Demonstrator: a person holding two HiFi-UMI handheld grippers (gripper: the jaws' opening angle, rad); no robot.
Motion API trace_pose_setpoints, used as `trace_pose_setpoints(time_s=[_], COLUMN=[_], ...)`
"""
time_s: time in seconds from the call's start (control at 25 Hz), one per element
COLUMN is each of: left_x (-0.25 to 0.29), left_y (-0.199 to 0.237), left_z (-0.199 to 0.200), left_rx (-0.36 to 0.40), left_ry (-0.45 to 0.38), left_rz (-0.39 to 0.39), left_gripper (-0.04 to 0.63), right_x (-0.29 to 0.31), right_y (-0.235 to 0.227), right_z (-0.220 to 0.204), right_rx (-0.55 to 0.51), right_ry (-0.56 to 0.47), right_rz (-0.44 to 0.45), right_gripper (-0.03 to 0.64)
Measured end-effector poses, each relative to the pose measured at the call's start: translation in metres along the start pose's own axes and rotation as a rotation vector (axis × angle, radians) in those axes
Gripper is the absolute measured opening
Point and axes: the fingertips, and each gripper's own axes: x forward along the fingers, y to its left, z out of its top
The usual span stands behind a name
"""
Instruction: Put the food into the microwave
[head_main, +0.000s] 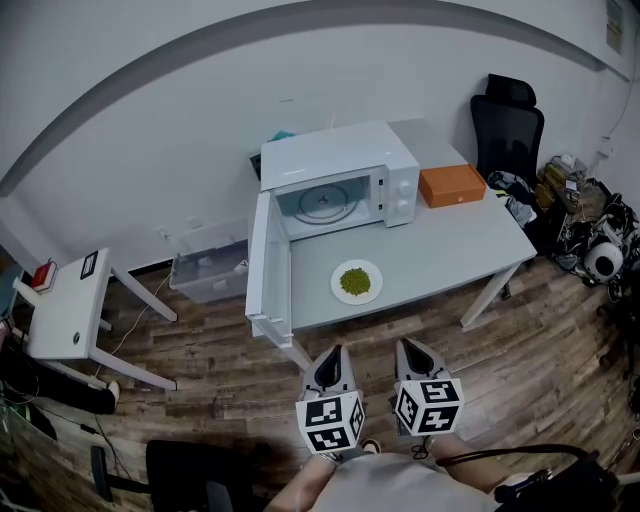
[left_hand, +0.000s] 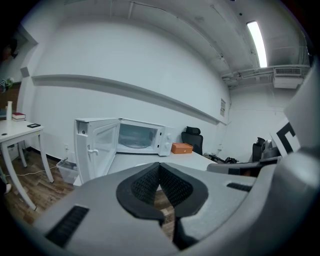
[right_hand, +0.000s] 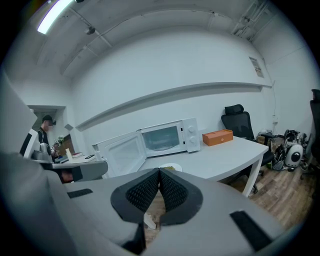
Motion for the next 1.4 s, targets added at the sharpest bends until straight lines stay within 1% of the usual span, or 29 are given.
trace_pose_setpoints(time_s=[0.36,0.56,0.96,1.4], left_x=[0.006,0.016,0.059,0.108], left_y=[-0.003,-0.004,0.005,0.022], left_z=[-0.006,-0.003,0.012,0.026], left_rx=[0.001,0.005,0.005,-0.017], left_ry=[0.022,0.023,0.008,0.023], left_rz=[0.0,-0.003,-0.011,0.001], left_gripper=[0.002,0.002,0.002,0.0], right_x=[0.003,0.012,0.05,0.097], right_y=[-0.014,-0.018,-0.031,-0.039], right_z=[-0.005,-0.002,0.02,0.043], right_rx=[0.022,0.025,0.003,-0.006], right_ry=[0.016,0.02,0.008,0.023], right_rz=[-0.017,-0.017,-0.016,-0.006], right_gripper=[0.017,0.017,0.017,0.017])
